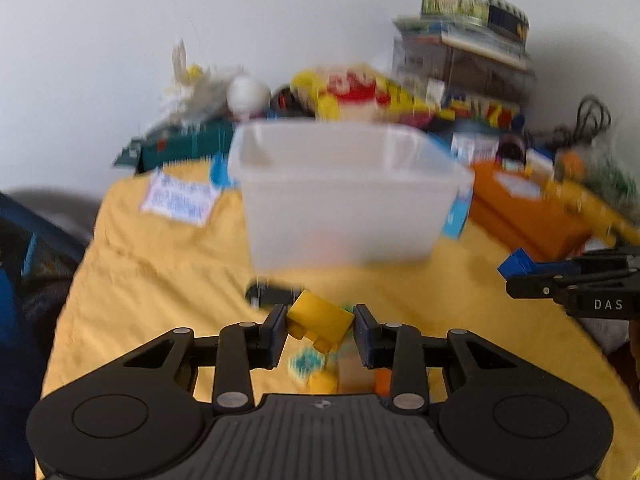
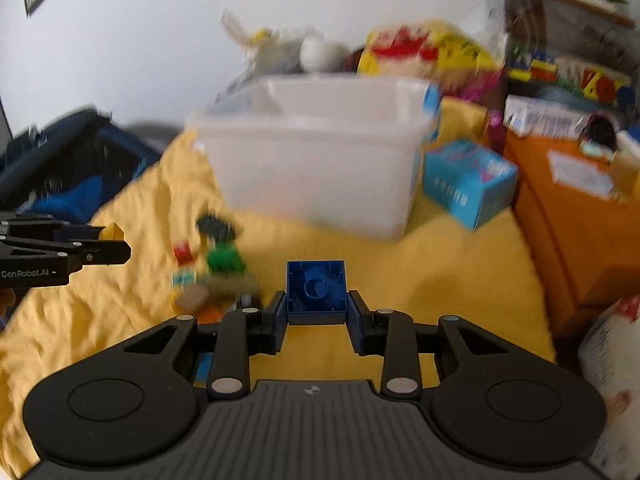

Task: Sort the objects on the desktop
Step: 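Carry yellow brick and dark blue brick over the white bin and release both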

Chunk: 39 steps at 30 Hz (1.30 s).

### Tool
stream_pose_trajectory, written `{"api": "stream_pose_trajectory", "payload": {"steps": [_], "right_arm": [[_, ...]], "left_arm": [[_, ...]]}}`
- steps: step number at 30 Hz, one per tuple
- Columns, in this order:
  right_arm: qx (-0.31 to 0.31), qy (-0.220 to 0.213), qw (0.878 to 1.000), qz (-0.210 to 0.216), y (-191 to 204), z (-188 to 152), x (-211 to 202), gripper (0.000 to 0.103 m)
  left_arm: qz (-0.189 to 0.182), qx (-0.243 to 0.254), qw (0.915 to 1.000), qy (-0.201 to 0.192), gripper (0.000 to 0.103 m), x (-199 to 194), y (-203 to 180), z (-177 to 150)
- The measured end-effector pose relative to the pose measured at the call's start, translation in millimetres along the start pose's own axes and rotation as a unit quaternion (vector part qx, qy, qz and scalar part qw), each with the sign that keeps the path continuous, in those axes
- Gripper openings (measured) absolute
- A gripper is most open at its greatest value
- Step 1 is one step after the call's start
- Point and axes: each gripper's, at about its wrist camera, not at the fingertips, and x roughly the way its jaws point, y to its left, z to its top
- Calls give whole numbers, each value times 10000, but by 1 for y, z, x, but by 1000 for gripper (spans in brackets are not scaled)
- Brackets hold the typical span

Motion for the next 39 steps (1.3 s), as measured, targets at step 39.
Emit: {"api": "stream_pose_trajectory", "payload": {"steps": [39], "right_arm": [[7,-50,9993,-370,-36,196,69,64]], "left_arm": [[323,-14,9995,63,63,96,4,190]]}}
